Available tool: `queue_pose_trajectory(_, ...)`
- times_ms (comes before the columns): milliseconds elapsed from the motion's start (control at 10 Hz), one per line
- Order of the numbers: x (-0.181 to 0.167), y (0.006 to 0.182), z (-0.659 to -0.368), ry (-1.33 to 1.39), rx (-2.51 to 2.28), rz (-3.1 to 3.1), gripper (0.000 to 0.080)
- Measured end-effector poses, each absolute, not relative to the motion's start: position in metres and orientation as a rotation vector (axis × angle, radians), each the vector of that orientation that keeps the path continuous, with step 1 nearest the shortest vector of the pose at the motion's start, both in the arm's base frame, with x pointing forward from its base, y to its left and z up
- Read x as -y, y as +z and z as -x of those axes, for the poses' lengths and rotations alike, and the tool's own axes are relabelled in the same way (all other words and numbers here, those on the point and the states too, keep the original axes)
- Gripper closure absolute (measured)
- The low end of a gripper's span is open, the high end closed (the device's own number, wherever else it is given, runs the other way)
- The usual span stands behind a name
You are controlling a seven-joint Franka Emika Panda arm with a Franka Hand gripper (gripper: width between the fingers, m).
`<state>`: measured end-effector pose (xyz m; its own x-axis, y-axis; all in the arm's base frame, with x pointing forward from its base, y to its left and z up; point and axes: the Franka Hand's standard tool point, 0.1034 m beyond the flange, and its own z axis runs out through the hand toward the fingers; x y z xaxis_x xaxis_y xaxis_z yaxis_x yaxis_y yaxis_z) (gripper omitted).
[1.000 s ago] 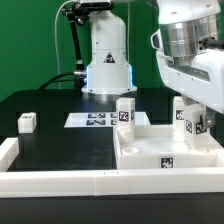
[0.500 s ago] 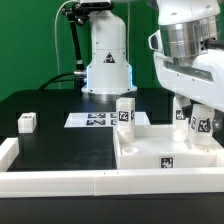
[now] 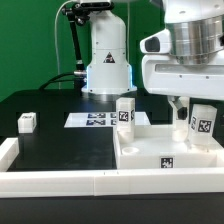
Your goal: Assemble square table
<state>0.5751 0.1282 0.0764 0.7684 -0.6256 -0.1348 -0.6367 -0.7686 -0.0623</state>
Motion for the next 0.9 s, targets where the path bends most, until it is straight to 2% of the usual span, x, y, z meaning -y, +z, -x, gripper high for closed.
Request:
queue_pose_trajectory(500, -0.1260, 0.0755, -0.5750, 0.129, -0.544, 2.985, 0.0151)
queue_pose_trajectory(800, -0.1261, 0.0755, -0.5749, -0.001, 0.158, 3.088, 0.0151)
queue_pose_trajectory(900, -0.1239, 0.0750, -0.5714, -0.016, 0.242, 3.084, 0.0151)
